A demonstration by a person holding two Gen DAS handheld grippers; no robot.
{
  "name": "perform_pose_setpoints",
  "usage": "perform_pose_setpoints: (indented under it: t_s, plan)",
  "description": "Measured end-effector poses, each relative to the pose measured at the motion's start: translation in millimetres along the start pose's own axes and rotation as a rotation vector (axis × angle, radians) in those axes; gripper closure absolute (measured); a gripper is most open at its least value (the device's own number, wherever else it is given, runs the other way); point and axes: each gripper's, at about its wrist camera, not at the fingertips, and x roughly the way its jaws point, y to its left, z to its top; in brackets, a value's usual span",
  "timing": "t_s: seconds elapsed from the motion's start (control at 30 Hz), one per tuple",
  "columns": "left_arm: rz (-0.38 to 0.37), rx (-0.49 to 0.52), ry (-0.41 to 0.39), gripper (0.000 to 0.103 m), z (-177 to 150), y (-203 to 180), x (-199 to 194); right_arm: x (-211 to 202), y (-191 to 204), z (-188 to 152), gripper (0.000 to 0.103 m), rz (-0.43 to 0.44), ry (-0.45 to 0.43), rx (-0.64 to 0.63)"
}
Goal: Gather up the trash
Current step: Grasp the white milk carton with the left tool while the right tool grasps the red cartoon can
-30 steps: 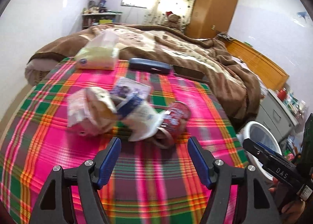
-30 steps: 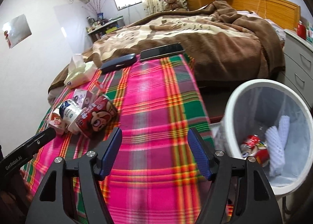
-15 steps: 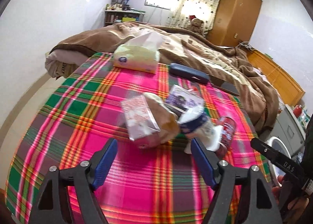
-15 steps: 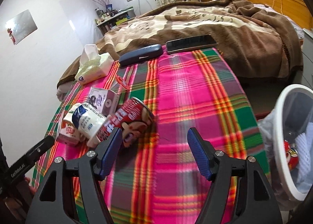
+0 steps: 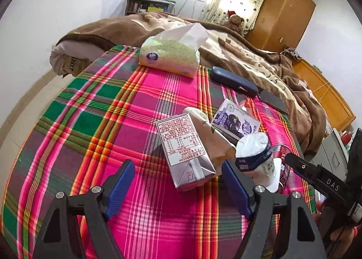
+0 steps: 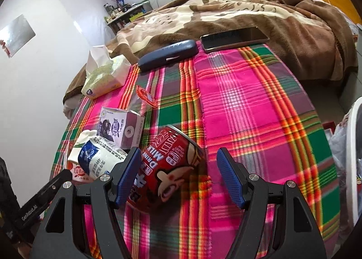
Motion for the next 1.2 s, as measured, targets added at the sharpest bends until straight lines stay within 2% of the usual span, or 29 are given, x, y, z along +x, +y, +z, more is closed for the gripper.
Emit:
perform_pose_setpoints:
  t_s: [0.2, 0.47, 0.6, 0.67, 0.9, 1.03, 1.1, 1.2]
  plan:
    - [0.025, 0.002, 0.026, 0.024, 5, 4, 12, 13, 9, 2, 0.032, -0.01, 0.027, -0.013]
    - [0.084, 0.017, 0.031, 0.025, 10, 12, 21, 13, 21, 2, 0.032, -0.056, 0.033, -0.132]
    - [0.067, 0.01, 0.034, 0.025, 10, 16, 23, 14, 24, 5, 0.032, -0.092, 0.046, -0.159]
    - [0.049, -0.002, 0.045, 0.028, 11, 16, 24, 16, 26, 4, 0.032, -0.096, 0.044, -0.16]
    - [0.003, -0.045, 0.089, 0.03, 10, 18, 34, 26, 20, -3, 0.033, -0.074, 0.09, -0.122]
    - [-0.009, -0.047, 0.098, 0.03, 9, 19, 37, 25, 21, -7, 0.048, -0.092, 0.086, -0.148]
    - [-0.011, -0.046, 0.101, 0.031, 10, 18, 38, 23, 21, -9, 0.048, -0.102, 0.08, -0.161]
    - [-0.021, -0.034, 0.102, 0.039, 11, 15, 40, 20, 18, -11, 0.048, -0.108, 0.067, -0.165]
